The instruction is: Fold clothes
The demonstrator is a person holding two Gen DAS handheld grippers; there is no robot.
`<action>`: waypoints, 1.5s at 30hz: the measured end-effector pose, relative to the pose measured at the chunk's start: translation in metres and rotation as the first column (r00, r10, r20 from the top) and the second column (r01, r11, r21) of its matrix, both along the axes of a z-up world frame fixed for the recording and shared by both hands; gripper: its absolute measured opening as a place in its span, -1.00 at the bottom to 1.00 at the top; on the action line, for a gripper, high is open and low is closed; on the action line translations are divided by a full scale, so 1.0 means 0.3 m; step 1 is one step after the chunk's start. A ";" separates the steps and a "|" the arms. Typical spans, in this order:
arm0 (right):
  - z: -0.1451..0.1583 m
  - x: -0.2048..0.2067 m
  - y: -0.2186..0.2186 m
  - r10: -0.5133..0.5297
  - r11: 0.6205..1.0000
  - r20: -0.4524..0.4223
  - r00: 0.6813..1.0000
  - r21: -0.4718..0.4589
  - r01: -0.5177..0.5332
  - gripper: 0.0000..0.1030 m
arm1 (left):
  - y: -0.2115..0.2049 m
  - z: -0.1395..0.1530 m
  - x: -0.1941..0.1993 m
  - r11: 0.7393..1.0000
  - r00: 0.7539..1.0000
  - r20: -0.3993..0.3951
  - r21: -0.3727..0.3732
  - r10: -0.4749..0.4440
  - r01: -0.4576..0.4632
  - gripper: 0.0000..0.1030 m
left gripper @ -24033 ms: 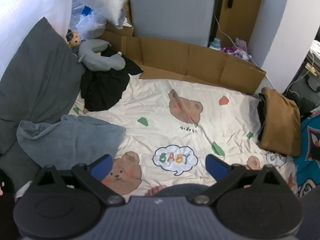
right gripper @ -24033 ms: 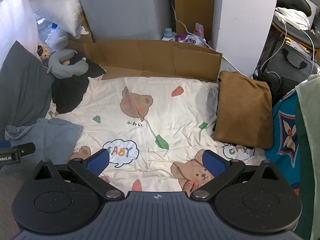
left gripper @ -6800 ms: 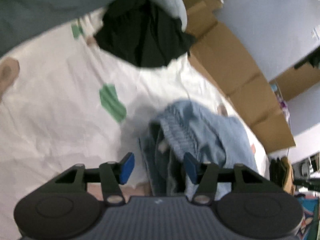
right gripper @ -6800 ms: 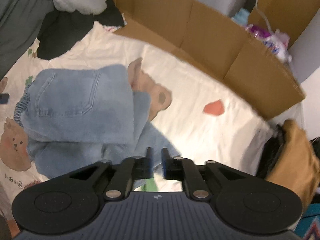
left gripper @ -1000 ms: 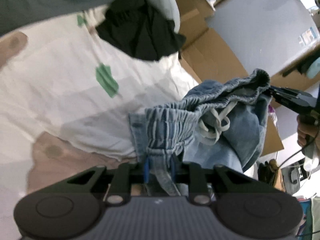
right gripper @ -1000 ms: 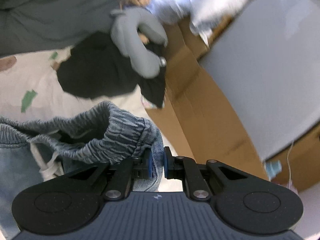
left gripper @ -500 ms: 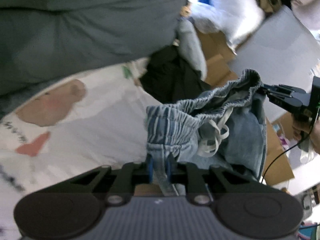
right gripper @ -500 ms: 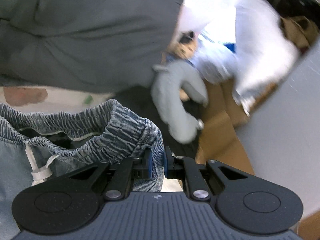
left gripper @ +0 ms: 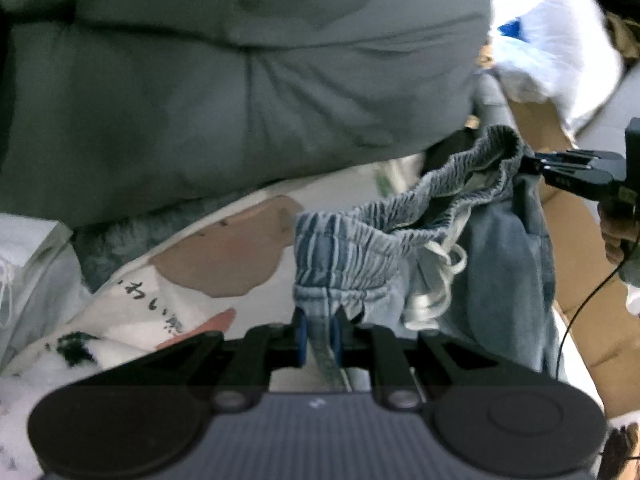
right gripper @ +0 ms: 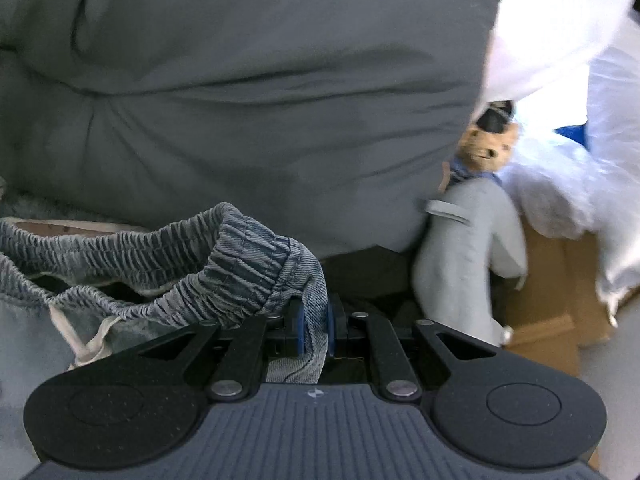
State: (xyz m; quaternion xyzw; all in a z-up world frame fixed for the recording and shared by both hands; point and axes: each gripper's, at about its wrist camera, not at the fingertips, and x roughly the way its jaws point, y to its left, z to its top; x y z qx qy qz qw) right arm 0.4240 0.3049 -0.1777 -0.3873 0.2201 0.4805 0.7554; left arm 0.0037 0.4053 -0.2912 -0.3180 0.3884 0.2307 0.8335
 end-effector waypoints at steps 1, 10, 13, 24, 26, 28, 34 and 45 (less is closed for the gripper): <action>-0.028 0.006 0.032 -0.010 1.000 -0.007 1.000 -0.004 0.010 -0.83 | 0.016 -0.022 0.002 1.000 1.000 -0.010 -0.002 0.010 -0.010 -0.76; -0.180 0.045 0.243 -0.053 0.994 -0.044 0.998 -0.101 0.048 -0.83 | 0.114 -0.113 0.009 0.997 0.997 -0.040 -0.022 0.072 -0.073 -0.78; -0.151 0.043 0.287 -0.048 0.996 -0.034 0.998 -0.077 0.045 -0.83 | 0.133 -0.085 -0.005 0.997 0.996 -0.027 -0.005 0.082 -0.082 -0.78; -0.250 0.093 0.466 -0.115 0.970 -0.001 0.993 -0.214 0.112 -0.64 | 0.263 -0.169 0.019 0.990 0.986 -0.092 -0.022 0.136 -0.139 -0.81; -0.253 0.118 0.472 -0.130 0.968 -0.007 0.991 -0.216 0.126 -0.26 | 0.267 -0.216 0.032 0.989 0.978 -0.154 -0.024 0.139 -0.144 -0.78; -0.213 0.138 0.440 -0.142 0.977 -0.016 0.990 -0.161 0.137 -0.18 | 0.270 -0.260 0.043 0.989 0.967 -0.212 -0.024 0.141 -0.149 -0.75; -0.111 0.169 0.264 -0.093 0.992 -0.036 0.995 -0.094 0.089 -0.13 | 0.238 -0.212 0.035 0.984 0.963 -0.199 0.022 0.180 -0.179 -0.57; 0.011 0.148 -0.306 -0.194 0.979 -0.099 0.976 -0.087 0.186 -0.13 | 0.134 -0.076 0.110 0.990 0.981 -0.156 0.097 0.117 -0.103 -0.26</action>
